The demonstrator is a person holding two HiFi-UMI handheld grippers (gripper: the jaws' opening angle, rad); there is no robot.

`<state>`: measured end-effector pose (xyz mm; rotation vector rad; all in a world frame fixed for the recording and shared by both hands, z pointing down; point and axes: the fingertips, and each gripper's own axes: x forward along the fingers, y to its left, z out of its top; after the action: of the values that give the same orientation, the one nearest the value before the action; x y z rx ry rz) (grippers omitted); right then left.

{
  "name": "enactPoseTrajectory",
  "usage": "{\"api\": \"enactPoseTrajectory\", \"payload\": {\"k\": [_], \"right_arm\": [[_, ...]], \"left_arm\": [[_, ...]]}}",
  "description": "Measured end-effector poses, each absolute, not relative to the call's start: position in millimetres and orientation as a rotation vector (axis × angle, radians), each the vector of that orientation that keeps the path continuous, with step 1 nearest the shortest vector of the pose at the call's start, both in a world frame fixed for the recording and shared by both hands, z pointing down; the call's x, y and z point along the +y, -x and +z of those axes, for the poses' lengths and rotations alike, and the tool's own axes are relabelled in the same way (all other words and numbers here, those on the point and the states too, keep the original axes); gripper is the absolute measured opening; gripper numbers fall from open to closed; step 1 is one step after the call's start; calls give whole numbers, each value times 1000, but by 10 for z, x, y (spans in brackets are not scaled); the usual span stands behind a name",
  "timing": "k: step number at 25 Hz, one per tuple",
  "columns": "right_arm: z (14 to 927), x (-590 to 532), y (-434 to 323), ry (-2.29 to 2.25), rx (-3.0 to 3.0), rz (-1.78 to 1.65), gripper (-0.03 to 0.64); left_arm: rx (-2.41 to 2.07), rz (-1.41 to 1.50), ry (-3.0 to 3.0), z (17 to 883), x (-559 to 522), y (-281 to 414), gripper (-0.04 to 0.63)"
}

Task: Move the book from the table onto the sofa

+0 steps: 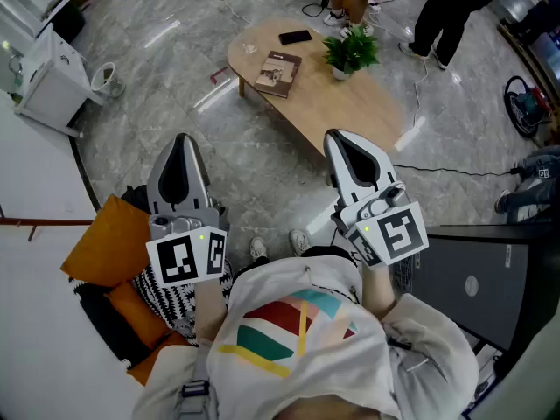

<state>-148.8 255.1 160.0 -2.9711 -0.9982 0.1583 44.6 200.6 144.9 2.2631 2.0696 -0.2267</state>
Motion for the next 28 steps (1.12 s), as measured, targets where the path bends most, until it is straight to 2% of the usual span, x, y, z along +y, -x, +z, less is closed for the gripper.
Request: {"api": "enactPoseTrajectory", "payload": {"k": [10, 19, 28], "right_arm": [[1760, 2791, 1855, 2987, -954, 155, 12], [1771, 2948, 1621, 3042, -779, 195, 12], [1733, 3438, 1320, 3022, -873, 158, 14]], "left_arm": [[1965, -245, -2348, 1526, 1981, -163, 6], [1935, -233, -2368, 1510, 2182, -200, 6], [2001, -216, -2223, 1573, 2996, -549, 6]]}}
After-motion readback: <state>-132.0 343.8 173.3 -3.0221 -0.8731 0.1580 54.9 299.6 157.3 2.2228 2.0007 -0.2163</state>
